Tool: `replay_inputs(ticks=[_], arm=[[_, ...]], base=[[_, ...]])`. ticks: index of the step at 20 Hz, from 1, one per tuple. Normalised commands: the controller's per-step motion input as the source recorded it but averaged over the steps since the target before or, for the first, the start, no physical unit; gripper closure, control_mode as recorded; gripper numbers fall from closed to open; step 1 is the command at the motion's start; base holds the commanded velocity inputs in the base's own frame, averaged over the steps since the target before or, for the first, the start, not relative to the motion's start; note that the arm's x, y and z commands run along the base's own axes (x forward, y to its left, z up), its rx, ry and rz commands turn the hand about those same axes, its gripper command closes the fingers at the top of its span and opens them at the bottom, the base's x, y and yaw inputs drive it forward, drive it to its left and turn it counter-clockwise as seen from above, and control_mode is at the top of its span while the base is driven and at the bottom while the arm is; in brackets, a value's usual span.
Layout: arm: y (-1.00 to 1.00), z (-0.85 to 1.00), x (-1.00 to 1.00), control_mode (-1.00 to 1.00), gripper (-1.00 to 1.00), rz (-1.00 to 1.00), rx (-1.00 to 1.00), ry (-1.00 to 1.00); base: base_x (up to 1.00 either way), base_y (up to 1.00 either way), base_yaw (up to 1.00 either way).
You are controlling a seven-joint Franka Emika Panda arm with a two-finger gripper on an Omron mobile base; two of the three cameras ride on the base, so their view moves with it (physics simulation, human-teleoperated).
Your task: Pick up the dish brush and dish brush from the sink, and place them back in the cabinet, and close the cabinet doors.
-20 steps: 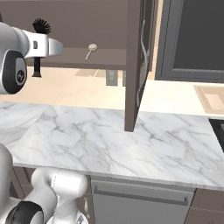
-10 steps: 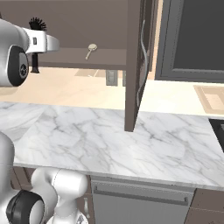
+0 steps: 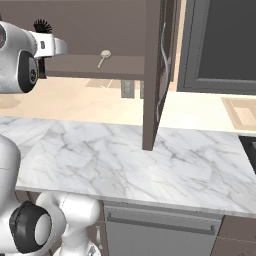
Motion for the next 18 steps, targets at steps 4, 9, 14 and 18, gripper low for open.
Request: replay_inputs(ticks=[4,9,14,18], arm=[[0.07,-0.12,0.43,-1.00,1.00,0.04,0.00,0.00],[0.06,-0.17,0.44,-1.00,1.00,0.05,0.00,0.00],[0.02,-0.12,0.43,-1.00,1.00,0.05,0.00,0.00],[0.07,-0.03,0.47,-1.00,1.00,0.03,0.00,0.00]], base=[[0.00,0.00,0.00],[0.00,0.00,0.00],[0.00,0.00,0.00],[0.00,0.00,0.00]])
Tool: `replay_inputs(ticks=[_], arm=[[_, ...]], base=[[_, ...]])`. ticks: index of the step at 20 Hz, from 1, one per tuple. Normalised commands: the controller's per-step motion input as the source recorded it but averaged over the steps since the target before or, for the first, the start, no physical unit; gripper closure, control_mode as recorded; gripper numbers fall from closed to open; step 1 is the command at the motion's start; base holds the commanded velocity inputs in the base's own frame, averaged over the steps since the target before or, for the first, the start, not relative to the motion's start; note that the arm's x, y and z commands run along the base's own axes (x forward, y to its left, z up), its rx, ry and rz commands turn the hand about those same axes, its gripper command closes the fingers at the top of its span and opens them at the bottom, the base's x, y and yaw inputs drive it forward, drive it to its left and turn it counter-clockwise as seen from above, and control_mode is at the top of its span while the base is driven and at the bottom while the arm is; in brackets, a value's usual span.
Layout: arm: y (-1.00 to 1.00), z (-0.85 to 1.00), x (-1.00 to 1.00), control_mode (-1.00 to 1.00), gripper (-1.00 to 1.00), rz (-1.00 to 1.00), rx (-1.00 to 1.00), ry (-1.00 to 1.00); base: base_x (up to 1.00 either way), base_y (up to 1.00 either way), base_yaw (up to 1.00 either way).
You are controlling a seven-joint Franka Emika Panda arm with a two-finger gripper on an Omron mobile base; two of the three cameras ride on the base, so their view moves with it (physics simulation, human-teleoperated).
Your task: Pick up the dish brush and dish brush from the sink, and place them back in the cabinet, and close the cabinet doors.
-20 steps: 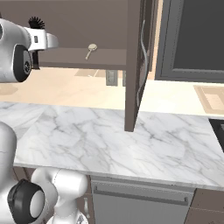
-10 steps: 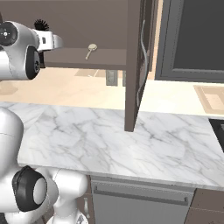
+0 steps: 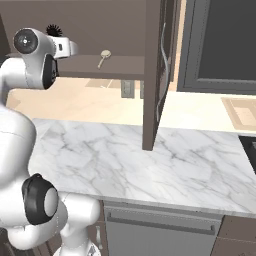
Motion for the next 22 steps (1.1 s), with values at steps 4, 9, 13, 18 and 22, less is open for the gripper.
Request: replay_inputs(ticks=[4,9,13,18,22], arm=[[0.10,0.00,0.44,-1.00,1.00,0.01,0.00,0.00],[0.14,0.00,0.42,-1.00,1.00,0.00,0.00,0.00],[0.16,0.00,0.44,-1.00,1.00,0.00,0.00,0.00],[0.13,-0.07,0.46,-1.00,1.00,0.00,0.00,0.00],[0.10,-0.12,0.44,-1.00,1.00,0.00,0.00,0.00]], base=[[0.00,0.00,0.00],[0.00,0.00,0.00],[0.00,0.00,0.00],[0.00,0.00,0.00],[0.00,0.00,0.00]])
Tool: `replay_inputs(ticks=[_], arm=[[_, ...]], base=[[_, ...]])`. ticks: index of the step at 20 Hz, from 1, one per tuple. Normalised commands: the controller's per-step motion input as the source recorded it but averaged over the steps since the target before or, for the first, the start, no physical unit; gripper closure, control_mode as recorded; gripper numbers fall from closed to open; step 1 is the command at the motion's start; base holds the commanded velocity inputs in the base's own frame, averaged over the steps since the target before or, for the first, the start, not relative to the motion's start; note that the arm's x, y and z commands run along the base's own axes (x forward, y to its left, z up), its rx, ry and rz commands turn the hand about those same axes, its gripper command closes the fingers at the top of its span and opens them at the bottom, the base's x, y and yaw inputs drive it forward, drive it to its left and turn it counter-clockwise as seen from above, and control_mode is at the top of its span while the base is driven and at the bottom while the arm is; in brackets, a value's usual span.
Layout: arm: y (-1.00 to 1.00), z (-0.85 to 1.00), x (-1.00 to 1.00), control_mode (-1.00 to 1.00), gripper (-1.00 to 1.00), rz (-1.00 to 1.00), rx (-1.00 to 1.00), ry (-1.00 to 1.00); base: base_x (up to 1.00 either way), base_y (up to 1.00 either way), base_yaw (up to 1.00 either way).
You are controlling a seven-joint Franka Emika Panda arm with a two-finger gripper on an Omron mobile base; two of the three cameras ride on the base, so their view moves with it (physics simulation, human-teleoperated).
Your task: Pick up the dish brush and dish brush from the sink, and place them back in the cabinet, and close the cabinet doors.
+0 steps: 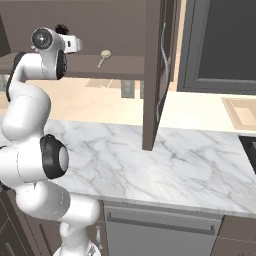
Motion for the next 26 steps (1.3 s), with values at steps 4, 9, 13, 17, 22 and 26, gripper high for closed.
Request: replay_inputs(ticks=[4,9,13,17,22,26], arm=[[0.06,-0.13,0.41,-1.00,1.00,0.00,0.00,0.00],[0.05,-0.12,0.40,-1.00,1.00,0.00,0.00,0.00],[0.07,-0.09,0.41,-1.00,1.00,0.00,0.00,0.00],[0.09,-0.06,0.42,-1.00,1.00,0.00,0.00,0.00],[0.09,-0.04,0.45,-1.00,1.00,0.00,0.00,0.00],[0.10,-0.09,0.43,-1.00,1.00,0.00,0.00,0.00]], base=[[0.00,0.00,0.00],[0.00,0.00,0.00],[0.00,0.00,0.00],[0.00,0.00,0.00],[0.00,0.00,0.00],[0.00,0.00,0.00]])
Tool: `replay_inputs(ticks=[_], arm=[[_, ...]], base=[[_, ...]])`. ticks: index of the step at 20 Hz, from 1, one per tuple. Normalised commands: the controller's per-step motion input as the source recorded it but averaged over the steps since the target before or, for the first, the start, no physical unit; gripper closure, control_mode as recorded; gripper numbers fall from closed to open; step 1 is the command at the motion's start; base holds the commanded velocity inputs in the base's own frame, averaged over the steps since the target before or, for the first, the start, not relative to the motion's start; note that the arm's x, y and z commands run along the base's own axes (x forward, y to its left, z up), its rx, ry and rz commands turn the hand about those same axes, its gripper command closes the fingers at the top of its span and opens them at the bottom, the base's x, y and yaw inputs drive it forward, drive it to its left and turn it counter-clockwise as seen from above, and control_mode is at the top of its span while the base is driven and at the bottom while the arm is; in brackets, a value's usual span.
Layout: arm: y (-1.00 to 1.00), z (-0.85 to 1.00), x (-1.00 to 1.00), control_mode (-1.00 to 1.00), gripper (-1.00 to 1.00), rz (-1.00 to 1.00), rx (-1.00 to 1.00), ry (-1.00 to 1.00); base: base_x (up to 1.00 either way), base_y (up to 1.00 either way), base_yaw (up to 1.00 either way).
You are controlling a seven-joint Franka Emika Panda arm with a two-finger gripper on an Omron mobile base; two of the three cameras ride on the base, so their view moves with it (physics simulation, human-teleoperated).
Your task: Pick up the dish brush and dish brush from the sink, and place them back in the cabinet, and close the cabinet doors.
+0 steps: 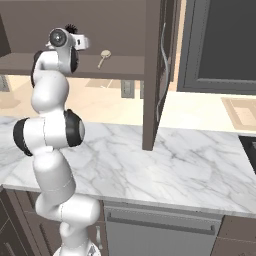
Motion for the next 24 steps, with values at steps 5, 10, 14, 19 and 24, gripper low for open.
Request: replay_inputs(ticks=[5,10,14,19,24], arm=[[0.09,-0.25,0.42,-1.00,1.00,0.00,0.00,0.00],[0.07,-0.25,0.40,-1.00,1.00,0.00,0.00,0.00],[0.08,-0.26,0.28,-1.00,1.00,0.00,0.00,0.00],[0.00,-0.02,0.01,-1.00,1.00,0.01,0.00,0.00],[0.04,-0.05,-0.01,-1.00,1.00,0.01,-0.01,0.00]], base=[[0.00,0.00,0.00],[0.00,0.00,0.00],[0.00,0.00,0.00],[0.00,0.00,0.00],[0.00,0.00,0.00]])
